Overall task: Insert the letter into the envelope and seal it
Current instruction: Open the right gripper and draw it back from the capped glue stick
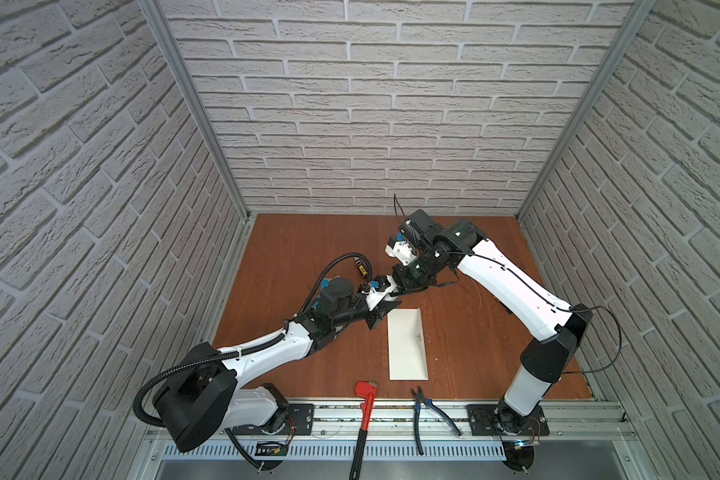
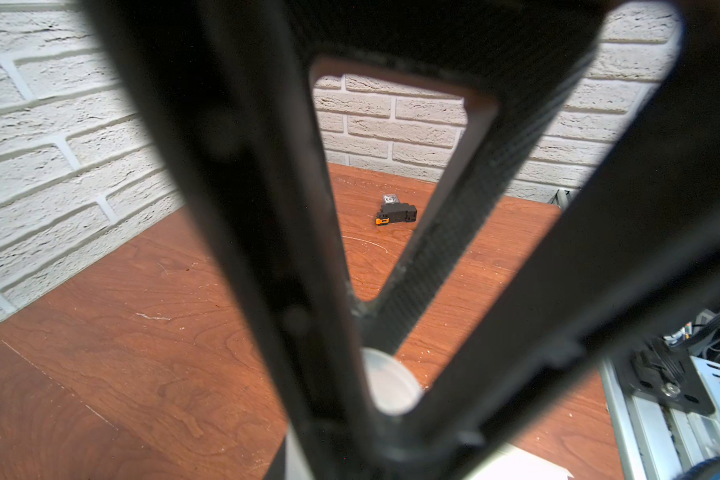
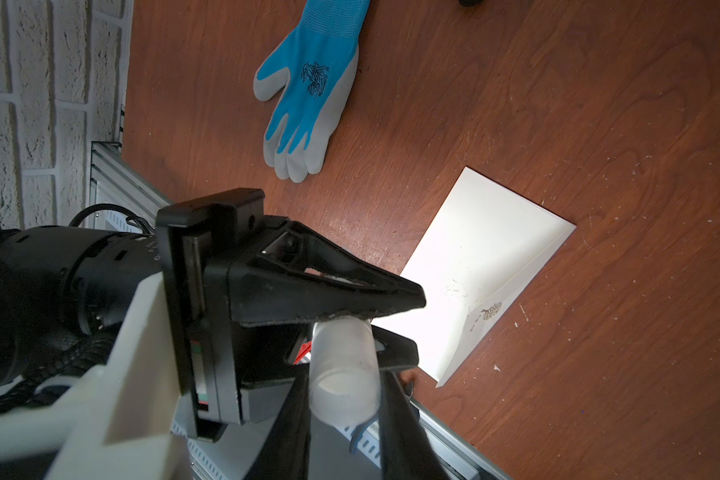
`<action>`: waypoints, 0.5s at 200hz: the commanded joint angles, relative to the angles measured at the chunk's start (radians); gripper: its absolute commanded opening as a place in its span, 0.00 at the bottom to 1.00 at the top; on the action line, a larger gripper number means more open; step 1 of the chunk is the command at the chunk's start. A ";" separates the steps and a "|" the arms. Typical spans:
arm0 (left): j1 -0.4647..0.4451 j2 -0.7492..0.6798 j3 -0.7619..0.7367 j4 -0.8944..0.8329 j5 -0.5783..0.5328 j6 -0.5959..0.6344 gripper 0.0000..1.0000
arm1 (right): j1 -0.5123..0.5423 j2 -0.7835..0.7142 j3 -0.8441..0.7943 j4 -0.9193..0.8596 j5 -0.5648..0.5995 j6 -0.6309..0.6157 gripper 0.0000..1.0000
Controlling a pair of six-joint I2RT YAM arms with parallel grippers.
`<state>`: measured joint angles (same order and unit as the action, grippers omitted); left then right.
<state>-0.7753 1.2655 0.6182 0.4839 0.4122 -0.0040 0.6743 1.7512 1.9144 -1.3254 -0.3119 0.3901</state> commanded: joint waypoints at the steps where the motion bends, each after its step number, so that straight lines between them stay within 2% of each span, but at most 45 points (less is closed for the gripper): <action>1: -0.022 -0.033 0.060 0.280 0.068 0.010 0.00 | 0.033 0.036 -0.003 0.074 -0.060 0.015 0.19; 100: -0.014 -0.035 0.048 0.266 0.071 0.011 0.00 | 0.025 0.036 0.054 0.039 -0.045 0.006 0.29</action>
<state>-0.7753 1.2655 0.6182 0.5011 0.4137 -0.0036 0.6743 1.7546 1.9423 -1.3457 -0.3080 0.3897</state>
